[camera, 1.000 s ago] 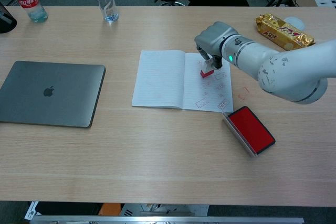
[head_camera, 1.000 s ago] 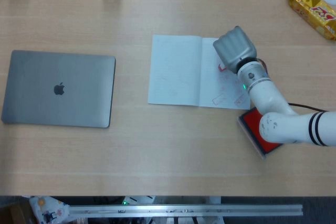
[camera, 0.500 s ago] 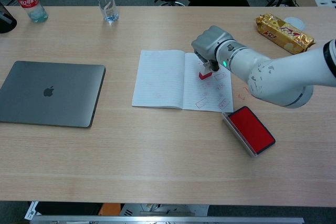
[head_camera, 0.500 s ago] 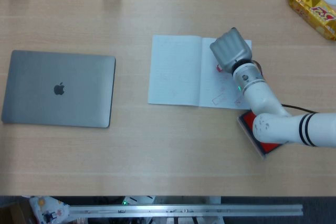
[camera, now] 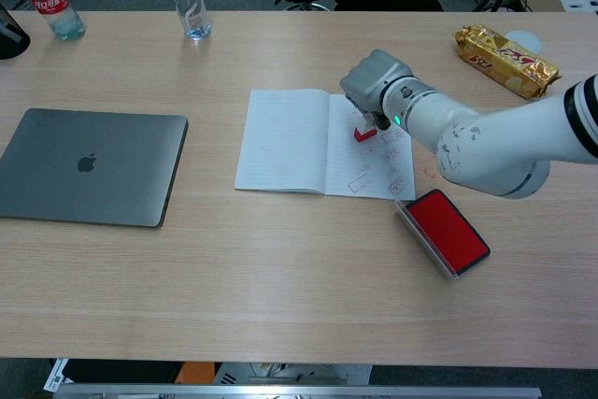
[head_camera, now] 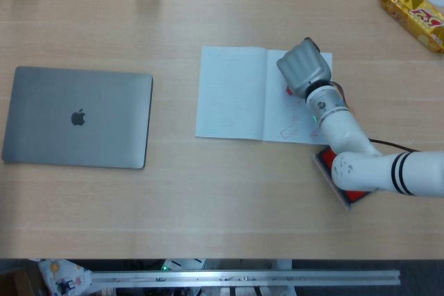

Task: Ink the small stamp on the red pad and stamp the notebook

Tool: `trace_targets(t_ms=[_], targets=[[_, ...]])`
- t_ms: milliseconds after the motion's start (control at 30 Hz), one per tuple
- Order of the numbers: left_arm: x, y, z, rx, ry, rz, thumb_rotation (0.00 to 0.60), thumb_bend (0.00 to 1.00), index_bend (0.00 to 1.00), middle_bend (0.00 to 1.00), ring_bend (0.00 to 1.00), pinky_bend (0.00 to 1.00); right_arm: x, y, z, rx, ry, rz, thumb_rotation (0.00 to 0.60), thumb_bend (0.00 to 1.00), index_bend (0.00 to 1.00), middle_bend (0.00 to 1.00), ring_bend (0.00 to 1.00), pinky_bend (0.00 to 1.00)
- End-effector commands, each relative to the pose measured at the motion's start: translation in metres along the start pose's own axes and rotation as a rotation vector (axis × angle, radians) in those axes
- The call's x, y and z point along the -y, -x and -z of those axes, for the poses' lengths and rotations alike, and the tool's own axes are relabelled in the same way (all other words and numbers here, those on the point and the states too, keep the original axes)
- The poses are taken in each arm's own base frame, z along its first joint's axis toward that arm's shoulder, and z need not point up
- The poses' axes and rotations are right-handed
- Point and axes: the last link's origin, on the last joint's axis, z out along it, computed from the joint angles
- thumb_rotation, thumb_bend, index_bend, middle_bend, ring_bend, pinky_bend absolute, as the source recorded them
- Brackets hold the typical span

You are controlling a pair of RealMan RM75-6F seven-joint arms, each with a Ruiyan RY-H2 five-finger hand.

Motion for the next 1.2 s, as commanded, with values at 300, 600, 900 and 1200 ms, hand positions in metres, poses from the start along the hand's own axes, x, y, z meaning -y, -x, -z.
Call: trace_targets(t_ms=[300,600,900,1200], targets=[[0.001,0.000,0.001,0.000,-0.002,0.001,0.600,0.21,0.00,0.00,0.03,0.09,0.000,0.000,0.000,-0.005,0.002,-0.002,0.600,0.46,0.87,0.68,0.50,0.38],[0.002,-0.001,0.001,-0.002,-0.007,0.000,0.600,0.21,0.00,0.00,0.03,0.09,0.003,-0.002,0.000,-0.009,-0.001,0.013,0.600,0.46,0.87,0.69,0.51,0.38],[0.003,0.000,0.002,-0.003,-0.009,0.001,0.600,0.21,0.00,0.00,0.03,0.09,0.008,-0.002,0.000,-0.012,-0.006,0.018,0.600,0.46,0.87,0.69,0.51,0.38],[0.003,-0.002,0.003,-0.001,-0.008,0.000,0.600,0.21,0.00,0.00,0.03,0.09,-0.004,-0.007,0.005,-0.023,0.004,-0.024,0.600,0.46,0.87,0.69,0.51,0.38]])
